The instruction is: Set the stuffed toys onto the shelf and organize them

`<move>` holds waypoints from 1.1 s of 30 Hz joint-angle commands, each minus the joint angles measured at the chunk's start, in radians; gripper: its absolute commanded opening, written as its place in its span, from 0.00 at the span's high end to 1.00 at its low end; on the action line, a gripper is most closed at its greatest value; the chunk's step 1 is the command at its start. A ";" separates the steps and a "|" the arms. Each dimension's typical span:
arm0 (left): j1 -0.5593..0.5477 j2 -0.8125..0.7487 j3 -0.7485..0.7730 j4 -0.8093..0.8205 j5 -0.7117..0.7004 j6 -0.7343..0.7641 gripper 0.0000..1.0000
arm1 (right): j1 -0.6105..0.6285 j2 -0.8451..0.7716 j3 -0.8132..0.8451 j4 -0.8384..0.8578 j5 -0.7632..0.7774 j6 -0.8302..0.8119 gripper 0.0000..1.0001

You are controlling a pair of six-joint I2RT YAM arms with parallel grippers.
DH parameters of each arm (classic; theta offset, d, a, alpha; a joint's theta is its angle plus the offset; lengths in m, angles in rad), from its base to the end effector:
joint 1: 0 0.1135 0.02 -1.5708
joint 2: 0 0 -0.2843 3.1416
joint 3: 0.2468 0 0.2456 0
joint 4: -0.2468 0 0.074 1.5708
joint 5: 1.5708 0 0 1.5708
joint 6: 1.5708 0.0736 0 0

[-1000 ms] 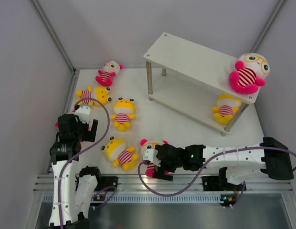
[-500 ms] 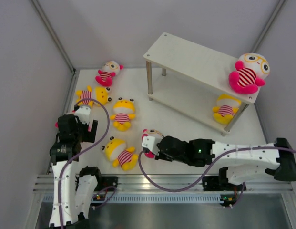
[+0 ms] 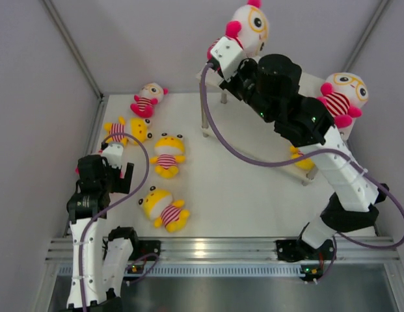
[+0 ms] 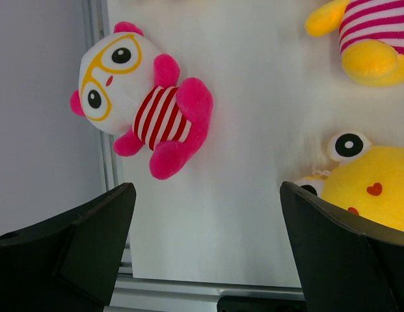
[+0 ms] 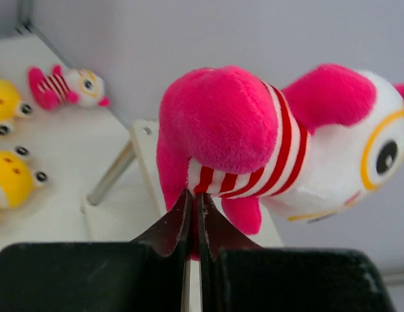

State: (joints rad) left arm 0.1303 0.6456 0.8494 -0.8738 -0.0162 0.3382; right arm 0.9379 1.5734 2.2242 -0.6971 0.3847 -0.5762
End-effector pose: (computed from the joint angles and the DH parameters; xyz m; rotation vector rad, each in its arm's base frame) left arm 0.1284 0.0180 0.2999 0.2252 2.2434 0.2708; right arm 0.2091 0.2384 0.5832 -0.8752 1.3559 -0.0315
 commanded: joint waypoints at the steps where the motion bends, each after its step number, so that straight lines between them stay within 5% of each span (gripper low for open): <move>1: 0.006 -0.003 0.034 0.002 0.012 -0.008 0.01 | -0.079 0.057 0.071 -0.240 0.129 -0.146 1.00; 10: 0.005 0.028 0.031 0.006 0.065 0.008 0.01 | -0.221 -0.160 -0.224 -0.315 0.068 -0.186 1.00; 23: 0.005 0.035 0.036 0.004 0.061 0.005 0.01 | -0.350 -0.257 -0.345 -0.286 0.039 -0.197 0.96; 26: 0.006 0.032 0.036 0.004 0.061 0.004 0.01 | -0.350 -0.285 -0.399 -0.266 -0.019 -0.221 0.86; 29: 0.006 0.032 0.034 0.004 0.061 0.005 0.01 | -0.350 -0.306 -0.428 -0.239 -0.011 -0.232 0.65; 30: 0.006 0.035 0.033 0.002 0.062 0.005 0.01 | -0.350 -0.325 -0.445 -0.219 -0.010 -0.229 0.45; 33: 0.005 0.048 0.031 0.002 0.079 0.016 0.01 | -0.326 -0.358 -0.446 -0.147 -0.027 -0.199 0.19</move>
State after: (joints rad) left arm 0.1303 0.6842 0.8494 -0.8764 0.0387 0.3424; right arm 0.6003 1.2774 1.7718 -0.9749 0.3878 -0.7860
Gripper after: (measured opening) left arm 0.990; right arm 0.761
